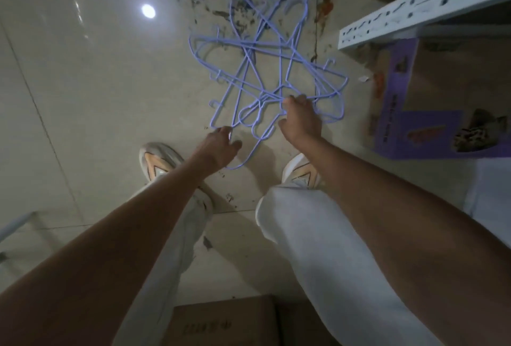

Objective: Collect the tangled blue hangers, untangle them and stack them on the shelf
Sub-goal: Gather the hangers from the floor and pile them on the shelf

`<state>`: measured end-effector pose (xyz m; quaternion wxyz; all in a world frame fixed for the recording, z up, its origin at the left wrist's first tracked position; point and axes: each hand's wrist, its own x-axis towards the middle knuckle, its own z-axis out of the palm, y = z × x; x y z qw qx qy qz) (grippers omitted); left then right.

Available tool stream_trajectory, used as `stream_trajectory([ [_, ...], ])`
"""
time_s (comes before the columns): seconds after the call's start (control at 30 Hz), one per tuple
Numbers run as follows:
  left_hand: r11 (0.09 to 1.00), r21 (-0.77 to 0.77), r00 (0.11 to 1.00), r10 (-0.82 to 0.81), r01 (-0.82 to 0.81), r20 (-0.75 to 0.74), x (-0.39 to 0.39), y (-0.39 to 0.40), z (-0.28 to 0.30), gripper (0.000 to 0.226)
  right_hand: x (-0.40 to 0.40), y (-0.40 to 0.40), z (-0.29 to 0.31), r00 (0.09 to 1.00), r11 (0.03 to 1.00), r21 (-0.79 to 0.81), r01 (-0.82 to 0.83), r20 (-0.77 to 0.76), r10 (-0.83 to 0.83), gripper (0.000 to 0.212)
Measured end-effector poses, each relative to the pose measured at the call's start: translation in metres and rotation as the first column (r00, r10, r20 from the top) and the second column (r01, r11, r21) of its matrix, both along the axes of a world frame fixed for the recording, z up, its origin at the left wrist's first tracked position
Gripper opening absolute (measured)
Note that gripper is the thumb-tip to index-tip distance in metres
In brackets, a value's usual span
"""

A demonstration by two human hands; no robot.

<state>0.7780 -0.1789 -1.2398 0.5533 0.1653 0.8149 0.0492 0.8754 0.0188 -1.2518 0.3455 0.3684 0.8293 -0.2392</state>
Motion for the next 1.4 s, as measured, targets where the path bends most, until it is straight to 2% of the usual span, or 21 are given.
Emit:
stream_trajectory([
  [0.13,0.970,0.129,0.965,0.221,-0.204,-0.138,0.004,0.002,-0.042,0.036,-0.007,0.010,-0.048,0.991,0.990,0.087,-0.113,-0.061,0.119,0.039],
  [0.2,0.935,0.183,0.934,0.331,-0.305,-0.136,0.010,0.009,-0.061,0.029,-0.008,0.018,-0.063,0.983,0.980,0.121,-0.157,-0.081,0.167,0.035],
  [0.3,0.898,0.164,0.898,0.428,-0.409,-0.099,0.018,0.021,-0.084,0.024,-0.009,0.026,-0.078,0.962,0.968,0.115,-0.221,-0.135,0.236,0.024],
  [0.43,0.915,0.148,0.896,0.400,-0.376,-0.192,0.022,0.027,-0.091,0.025,-0.005,0.031,-0.081,0.946,0.966,0.097,-0.239,-0.199,0.254,0.017],
  [0.6,0.934,0.074,0.905,0.356,-0.349,-0.231,0.022,0.023,-0.063,0.026,0.004,0.022,-0.058,0.914,0.958,0.088,-0.273,-0.285,0.287,0.017],
  [0.67,0.926,0.064,0.906,0.376,-0.371,-0.193,0.020,0.021,-0.050,0.026,0.005,0.017,-0.047,0.930,0.976,0.087,-0.200,-0.296,0.217,0.017],
  [0.73,0.892,0.052,0.887,0.452,-0.449,-0.092,0.015,0.021,-0.039,0.024,0.003,0.011,-0.034,0.953,0.995,0.067,-0.075,-0.288,0.092,0.016],
  [0.8,0.818,0.018,0.818,0.573,-0.574,0.046,0.010,0.024,-0.032,0.020,0.001,0.004,-0.021,0.958,0.998,0.035,0.050,-0.285,-0.038,0.016],
  [0.9,0.739,-0.023,0.729,0.669,-0.673,0.149,0.004,0.024,-0.026,0.015,-0.002,-0.010,-0.002,0.951,0.998,0.009,0.067,-0.303,-0.061,0.022],
  [0.97,0.748,-0.045,0.732,0.659,-0.663,0.175,0.002,0.024,-0.024,0.019,-0.004,-0.016,0.004,0.944,0.994,-0.009,0.113,-0.312,-0.110,0.031],
  [1.03,0.819,-0.068,0.806,0.574,-0.570,0.143,0.001,0.024,-0.028,0.030,-0.005,-0.013,0.002,0.933,0.951,-0.200,0.235,-0.230,-0.278,0.047],
  [1.1,0.938,-0.040,0.938,0.346,-0.345,0.021,-0.001,0.023,-0.038,0.032,-0.006,-0.008,-0.006,0.876,0.787,-0.463,0.409,-0.043,-0.481,0.056],
  [1.13,0.976,-0.021,0.976,0.214,-0.215,-0.046,0.000,0.020,-0.046,0.031,-0.006,-0.007,-0.010,0.860,0.718,-0.533,0.449,0.037,-0.510,0.057],
  [1.2,0.999,-0.009,0.993,0.050,-0.051,-0.107,0.007,0.016,-0.062,0.036,-0.004,-0.007,-0.018,0.890,0.717,-0.570,0.402,0.059,-0.452,0.057],
  [1.27,0.999,0.006,0.992,0.051,-0.050,-0.113,0.020,0.015,-0.077,0.041,0.000,-0.009,-0.027,0.911,0.748,-0.563,0.352,0.023,-0.411,0.054],
  [1.4,0.942,0.040,0.936,0.336,-0.334,-0.108,0.044,0.019,-0.092,0.030,0.007,-0.013,-0.042,0.924,0.885,-0.417,0.209,-0.211,-0.318,0.037],
])
